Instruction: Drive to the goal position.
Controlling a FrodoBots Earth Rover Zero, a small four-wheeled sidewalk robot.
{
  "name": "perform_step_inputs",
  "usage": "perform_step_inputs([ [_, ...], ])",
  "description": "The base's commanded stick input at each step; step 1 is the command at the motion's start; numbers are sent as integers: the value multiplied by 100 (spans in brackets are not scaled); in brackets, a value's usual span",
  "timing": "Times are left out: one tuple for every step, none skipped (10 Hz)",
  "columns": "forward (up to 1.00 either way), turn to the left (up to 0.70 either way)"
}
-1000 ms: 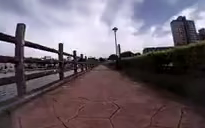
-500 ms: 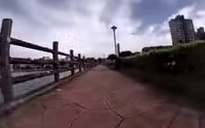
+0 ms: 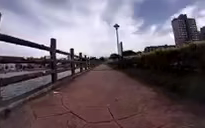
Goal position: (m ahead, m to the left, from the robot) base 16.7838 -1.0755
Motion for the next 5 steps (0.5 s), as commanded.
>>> perform_step_inputs([
  [70,11],
  [70,11],
  [70,11],
  [70,8],
  [70,-2],
])
